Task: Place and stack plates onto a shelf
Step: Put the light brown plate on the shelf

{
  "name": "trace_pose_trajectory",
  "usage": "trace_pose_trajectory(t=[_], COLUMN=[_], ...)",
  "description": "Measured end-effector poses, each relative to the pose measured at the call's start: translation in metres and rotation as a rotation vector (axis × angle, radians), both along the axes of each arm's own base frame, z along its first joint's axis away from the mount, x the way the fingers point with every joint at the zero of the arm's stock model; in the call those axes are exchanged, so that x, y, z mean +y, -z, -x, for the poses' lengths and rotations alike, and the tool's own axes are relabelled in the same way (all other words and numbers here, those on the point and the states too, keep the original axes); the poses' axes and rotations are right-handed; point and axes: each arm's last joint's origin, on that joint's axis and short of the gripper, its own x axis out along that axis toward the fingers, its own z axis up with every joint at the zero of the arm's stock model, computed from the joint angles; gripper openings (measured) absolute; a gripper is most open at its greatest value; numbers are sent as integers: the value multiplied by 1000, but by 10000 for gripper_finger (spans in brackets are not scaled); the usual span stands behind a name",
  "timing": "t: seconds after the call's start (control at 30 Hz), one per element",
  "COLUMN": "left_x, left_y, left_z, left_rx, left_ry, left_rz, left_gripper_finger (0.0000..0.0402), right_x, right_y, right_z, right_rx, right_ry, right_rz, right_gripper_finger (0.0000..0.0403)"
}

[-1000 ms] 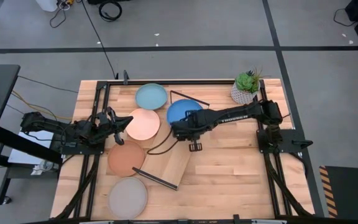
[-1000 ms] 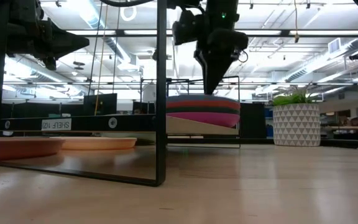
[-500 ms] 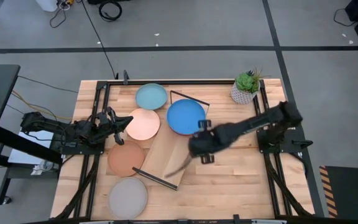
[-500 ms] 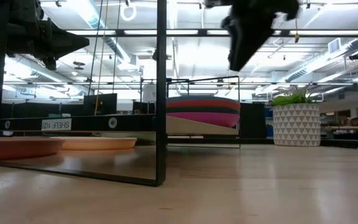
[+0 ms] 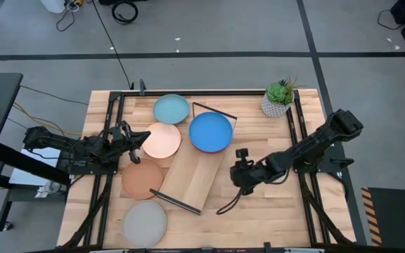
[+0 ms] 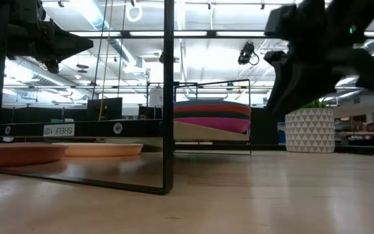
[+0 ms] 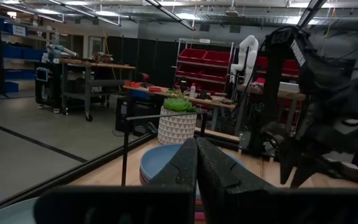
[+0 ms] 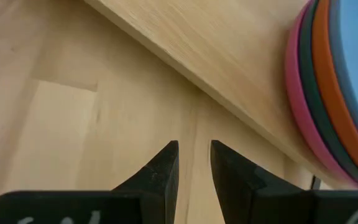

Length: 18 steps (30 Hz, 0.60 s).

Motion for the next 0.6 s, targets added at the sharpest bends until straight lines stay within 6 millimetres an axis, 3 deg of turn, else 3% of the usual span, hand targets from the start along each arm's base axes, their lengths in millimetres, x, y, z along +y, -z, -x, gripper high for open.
trace_pose_trajectory(t=[0.23, 0.43, 0.6], left_x=[0, 0, 0], left_y=[0, -2, 0], left_z=[0, 0, 0], left_rx=[-1, -34, -30], left_ry=[0, 7, 20], left_rz=[0, 41, 64], left_gripper_finger=[9, 9, 9], right_x=[-11, -28, -41], right_y=[17, 12, 14], right_z=[6, 8, 17], right_rx=[-138, -241, -286], right_ry=[-71, -91, -26], right_rz=[15, 75, 28], right_gripper_finger=[98, 98, 98])
